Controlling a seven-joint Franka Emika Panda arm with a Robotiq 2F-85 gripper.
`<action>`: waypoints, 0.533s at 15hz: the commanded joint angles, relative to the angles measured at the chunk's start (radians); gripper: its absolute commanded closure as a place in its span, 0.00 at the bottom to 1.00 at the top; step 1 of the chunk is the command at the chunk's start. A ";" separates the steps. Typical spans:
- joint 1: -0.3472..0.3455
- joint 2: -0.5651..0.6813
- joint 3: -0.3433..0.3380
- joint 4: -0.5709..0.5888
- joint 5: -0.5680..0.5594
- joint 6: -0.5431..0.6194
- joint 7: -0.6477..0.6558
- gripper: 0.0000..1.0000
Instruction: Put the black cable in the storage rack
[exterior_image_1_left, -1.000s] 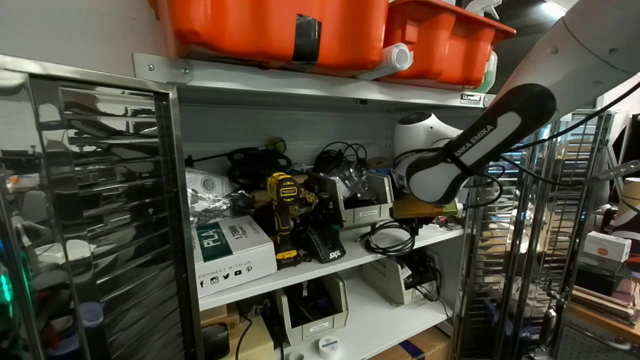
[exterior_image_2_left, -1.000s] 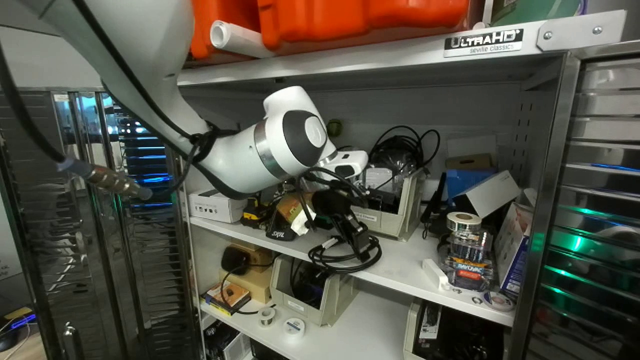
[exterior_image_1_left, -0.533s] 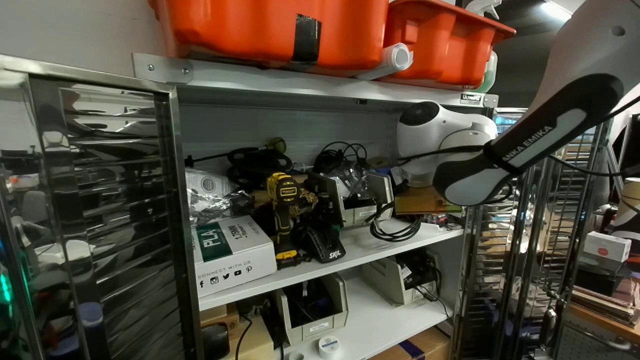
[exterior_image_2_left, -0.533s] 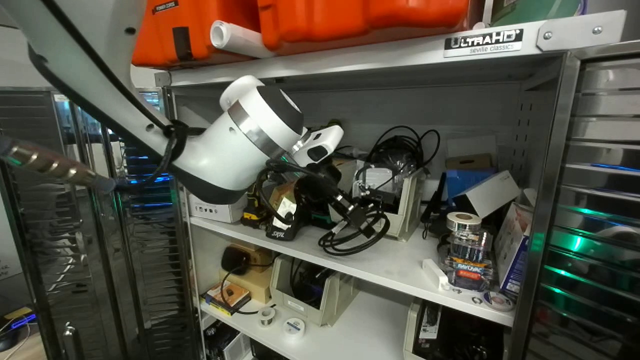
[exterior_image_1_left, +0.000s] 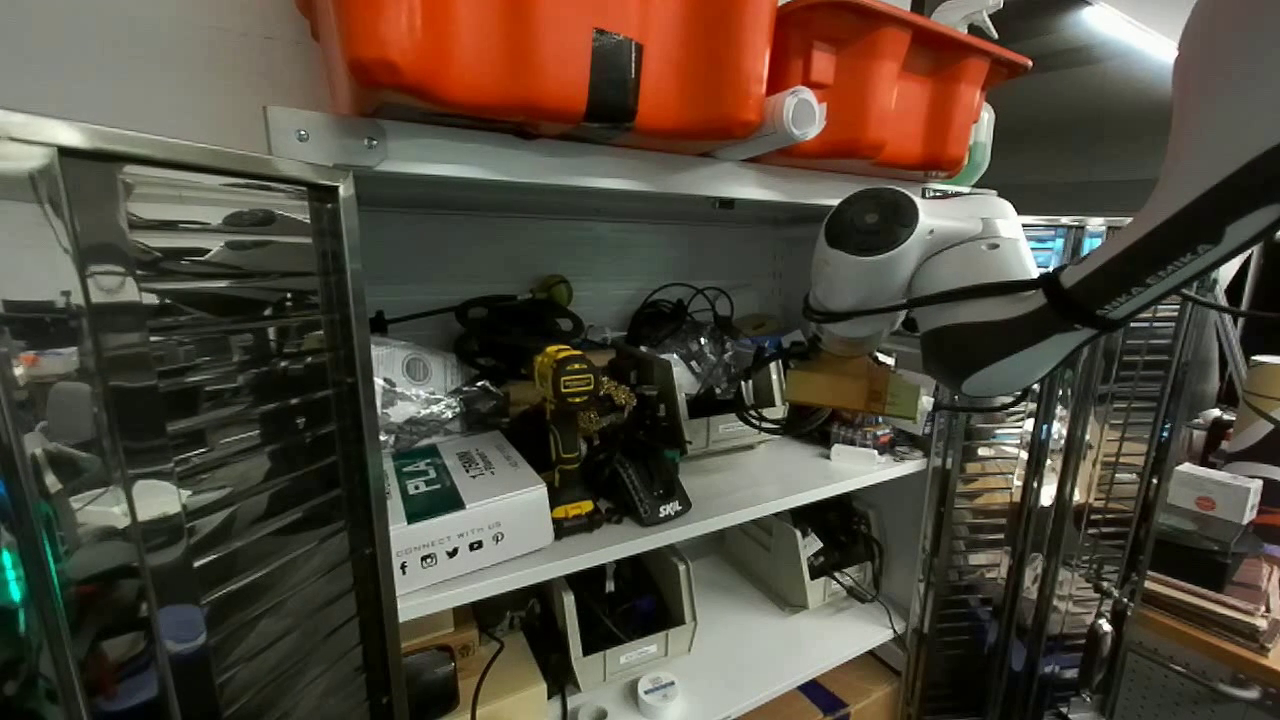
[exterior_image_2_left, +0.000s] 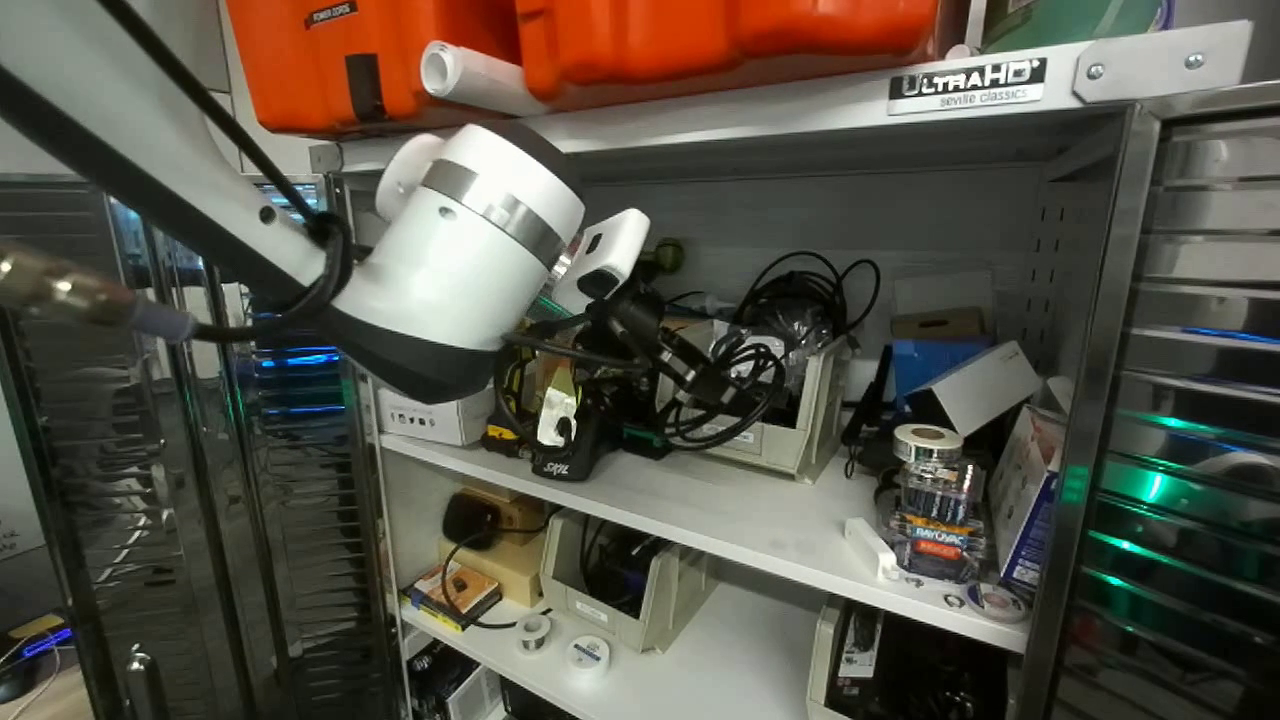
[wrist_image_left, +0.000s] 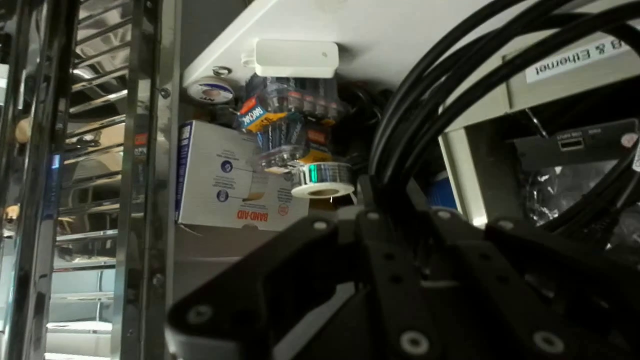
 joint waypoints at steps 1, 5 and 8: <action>-0.009 0.035 -0.014 0.063 -0.129 0.055 0.186 0.91; -0.017 0.154 -0.026 0.185 -0.185 0.085 0.320 0.90; -0.020 0.242 -0.021 0.294 -0.165 0.099 0.380 0.90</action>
